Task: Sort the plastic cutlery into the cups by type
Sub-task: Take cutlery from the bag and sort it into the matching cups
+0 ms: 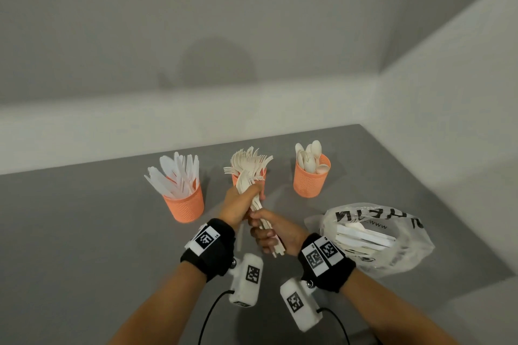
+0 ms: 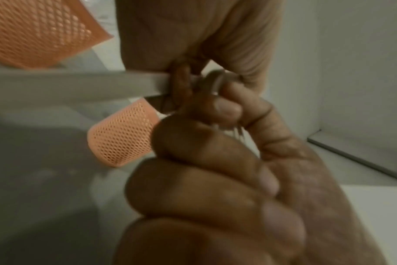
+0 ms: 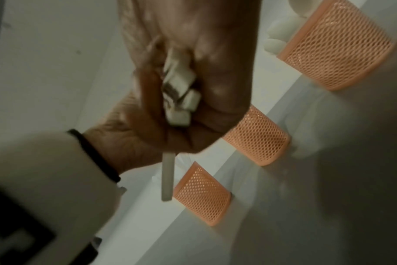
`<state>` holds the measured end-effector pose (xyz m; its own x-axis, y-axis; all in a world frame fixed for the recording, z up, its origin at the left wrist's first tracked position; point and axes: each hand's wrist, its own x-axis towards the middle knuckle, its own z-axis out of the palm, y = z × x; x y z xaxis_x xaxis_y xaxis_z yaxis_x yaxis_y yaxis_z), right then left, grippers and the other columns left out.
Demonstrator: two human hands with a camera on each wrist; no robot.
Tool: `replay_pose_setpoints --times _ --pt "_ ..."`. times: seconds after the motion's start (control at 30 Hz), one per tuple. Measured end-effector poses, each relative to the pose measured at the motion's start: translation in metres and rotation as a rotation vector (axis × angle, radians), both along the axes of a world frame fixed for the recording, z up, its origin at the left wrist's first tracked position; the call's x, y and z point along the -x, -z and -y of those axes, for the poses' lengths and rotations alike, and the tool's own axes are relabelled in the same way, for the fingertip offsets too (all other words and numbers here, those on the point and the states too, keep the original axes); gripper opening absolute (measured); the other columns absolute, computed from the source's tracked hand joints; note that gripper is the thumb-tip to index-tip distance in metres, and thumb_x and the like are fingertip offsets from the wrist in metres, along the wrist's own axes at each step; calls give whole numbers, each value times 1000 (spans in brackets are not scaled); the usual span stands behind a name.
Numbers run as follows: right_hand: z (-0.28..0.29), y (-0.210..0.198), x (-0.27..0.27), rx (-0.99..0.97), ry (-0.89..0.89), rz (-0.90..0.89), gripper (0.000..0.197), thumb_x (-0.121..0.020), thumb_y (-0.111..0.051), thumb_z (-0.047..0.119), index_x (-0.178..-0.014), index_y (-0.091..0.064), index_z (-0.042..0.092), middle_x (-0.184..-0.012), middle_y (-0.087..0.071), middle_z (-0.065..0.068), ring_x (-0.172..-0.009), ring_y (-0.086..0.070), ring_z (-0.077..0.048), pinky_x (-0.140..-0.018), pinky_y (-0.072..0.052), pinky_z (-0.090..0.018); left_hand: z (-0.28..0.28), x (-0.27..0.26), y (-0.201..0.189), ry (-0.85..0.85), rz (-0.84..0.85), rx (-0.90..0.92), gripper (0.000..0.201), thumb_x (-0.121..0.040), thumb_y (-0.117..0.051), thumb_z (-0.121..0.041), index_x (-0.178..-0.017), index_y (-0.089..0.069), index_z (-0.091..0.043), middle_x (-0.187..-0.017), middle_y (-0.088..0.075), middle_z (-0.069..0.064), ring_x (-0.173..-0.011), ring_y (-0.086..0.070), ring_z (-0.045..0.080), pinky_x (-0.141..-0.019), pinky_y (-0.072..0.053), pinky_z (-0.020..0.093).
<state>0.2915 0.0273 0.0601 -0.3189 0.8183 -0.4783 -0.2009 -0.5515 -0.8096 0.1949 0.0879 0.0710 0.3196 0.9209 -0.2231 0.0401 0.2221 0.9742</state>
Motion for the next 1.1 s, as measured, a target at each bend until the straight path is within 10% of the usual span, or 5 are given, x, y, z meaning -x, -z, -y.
replay_pose_setpoints --times 0.17,0.43,0.87,1.1 --pt "2 0 10 -218 195 384 9 -96 -38 15 -95 -46 19 -59 -41 -1 -42 -40 -8 -40 -38 -20 -3 -7 0 -144 -118 -195 17 -82 -65 -16 -96 -60 -9 -68 -59 -4 -58 -57 8 -46 -43 10" --pt "2 0 -1 -170 216 32 25 -98 -38 36 -84 -50 20 -39 -32 9 -28 -20 -2 -29 -15 -13 -5 15 4 112 83 -8 39 -91 -52 -36 -64 -56 -9 -45 -43 2 -31 -28 5 -33 -21 13" --pt "3 0 -3 -147 226 -29 37 -99 -28 42 -101 -57 18 -44 -43 4 -27 -21 -3 -29 -17 -13 -5 18 7 68 301 129 21 -98 -39 -16 -95 -55 -3 -49 -49 -6 -31 -34 3 -29 -23 10" --pt "5 -2 5 -285 262 276 31 -99 -30 45 -103 -56 29 -62 -61 -4 -34 -33 -7 -35 -23 -16 -12 13 16 -147 260 185 23 -98 -37 -15 -98 -57 -4 -60 -53 -1 -39 -39 2 -30 -22 11"
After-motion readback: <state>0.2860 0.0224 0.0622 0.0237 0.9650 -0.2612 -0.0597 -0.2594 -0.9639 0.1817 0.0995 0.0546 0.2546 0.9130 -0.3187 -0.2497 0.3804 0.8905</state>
